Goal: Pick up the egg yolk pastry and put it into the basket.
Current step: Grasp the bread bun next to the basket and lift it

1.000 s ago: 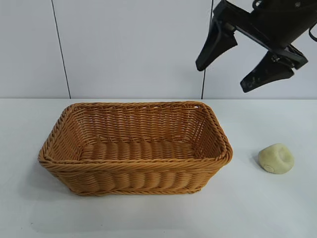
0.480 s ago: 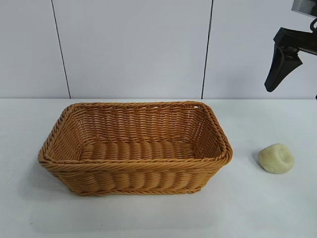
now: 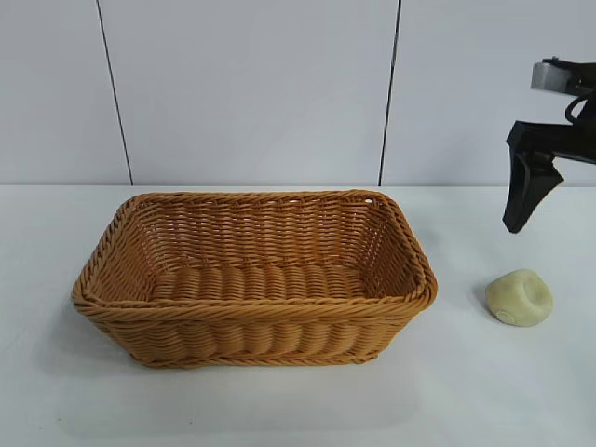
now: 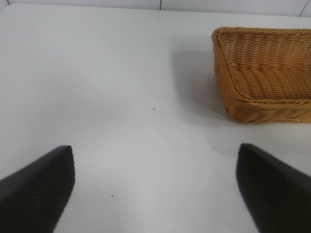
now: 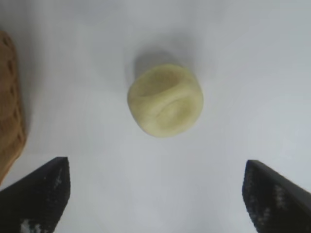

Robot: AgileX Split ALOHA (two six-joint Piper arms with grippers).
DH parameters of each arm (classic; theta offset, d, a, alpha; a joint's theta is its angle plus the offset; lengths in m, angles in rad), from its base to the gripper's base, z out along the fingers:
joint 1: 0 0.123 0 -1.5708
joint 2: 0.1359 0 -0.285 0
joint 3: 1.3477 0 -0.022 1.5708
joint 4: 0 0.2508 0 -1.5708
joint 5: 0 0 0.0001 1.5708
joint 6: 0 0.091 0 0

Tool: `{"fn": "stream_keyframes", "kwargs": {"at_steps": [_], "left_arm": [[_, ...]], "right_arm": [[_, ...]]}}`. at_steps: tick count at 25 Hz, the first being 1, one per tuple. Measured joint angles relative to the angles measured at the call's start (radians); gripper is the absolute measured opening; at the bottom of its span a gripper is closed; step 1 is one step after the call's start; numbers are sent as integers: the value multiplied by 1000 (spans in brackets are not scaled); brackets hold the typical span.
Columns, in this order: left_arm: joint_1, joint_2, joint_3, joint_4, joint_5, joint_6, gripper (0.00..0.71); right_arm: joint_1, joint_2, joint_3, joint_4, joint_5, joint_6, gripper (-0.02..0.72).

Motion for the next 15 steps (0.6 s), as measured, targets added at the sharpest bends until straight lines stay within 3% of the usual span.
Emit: {"fn": "stream_keyframes", "kwargs": {"at_steps": [3,9,15], "left_arm": [[0,0,0,0,0,0,695],[0,0,0,0,0,0,695],[0,0,0,0,0,0,695]], "right_arm": [[0,37,0,-1,-48,0,663],[0,132,-1,56,-178,0,663],[0,214,-1,106,-227,-4,663]]}}
